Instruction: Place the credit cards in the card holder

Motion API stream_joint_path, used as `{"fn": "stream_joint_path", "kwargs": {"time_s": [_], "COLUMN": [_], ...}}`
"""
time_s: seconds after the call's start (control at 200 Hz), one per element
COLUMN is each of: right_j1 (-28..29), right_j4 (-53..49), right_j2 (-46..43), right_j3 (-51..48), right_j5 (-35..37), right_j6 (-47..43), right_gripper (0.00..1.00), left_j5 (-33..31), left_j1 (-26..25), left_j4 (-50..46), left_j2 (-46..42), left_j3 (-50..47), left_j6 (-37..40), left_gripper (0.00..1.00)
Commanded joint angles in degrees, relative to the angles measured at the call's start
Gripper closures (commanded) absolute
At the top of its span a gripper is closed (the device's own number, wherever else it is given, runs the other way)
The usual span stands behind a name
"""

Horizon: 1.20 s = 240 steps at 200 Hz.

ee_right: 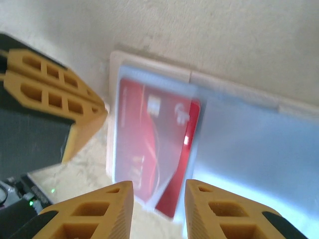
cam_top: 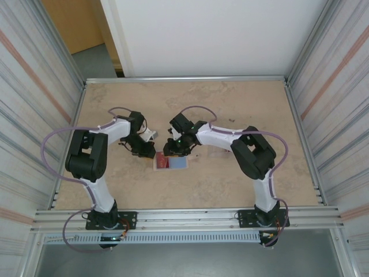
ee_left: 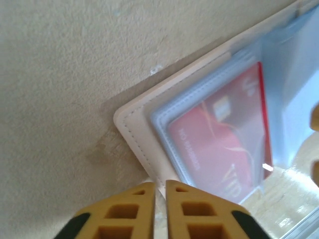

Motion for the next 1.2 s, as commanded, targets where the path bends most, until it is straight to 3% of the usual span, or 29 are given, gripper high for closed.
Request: {"fn": "stream_joint_path", "kwargs": {"time_s": [0.0,0.165,0.301,1.198], "right_j1": [-0.51,-2.28,-3.52,-3.44], "right_j4": [-2.07,-2.36,-3.14,3.52], "right_j2": [-5.50,-9.38,-10.72,-4.84], "right_j3": [-3.22,-8.96,-11.50,-14.91], "right_j5": [2.40,5.29,7.91,5.49], "right_j6": [-1.36,-0.51,0.09,2.14], "right_gripper": [0.68,0.66,0.63,0.63], "left_j5": [1.32,4.05,7.53,20.60], "left_j1": [1.59,3.54,3.78,3.03], "left_j4": [0.57,2.18,5.41,7.57], "left_j2": [-4.63,-6.96,-7.66,0.37], "left_j3": [-1.40,-4.05,-7.36,-6.66], "left_j6": [-1.35,-4.36,-6.05,-13.12], "left_gripper": [0.79,0.57,0.49,0.52]}}
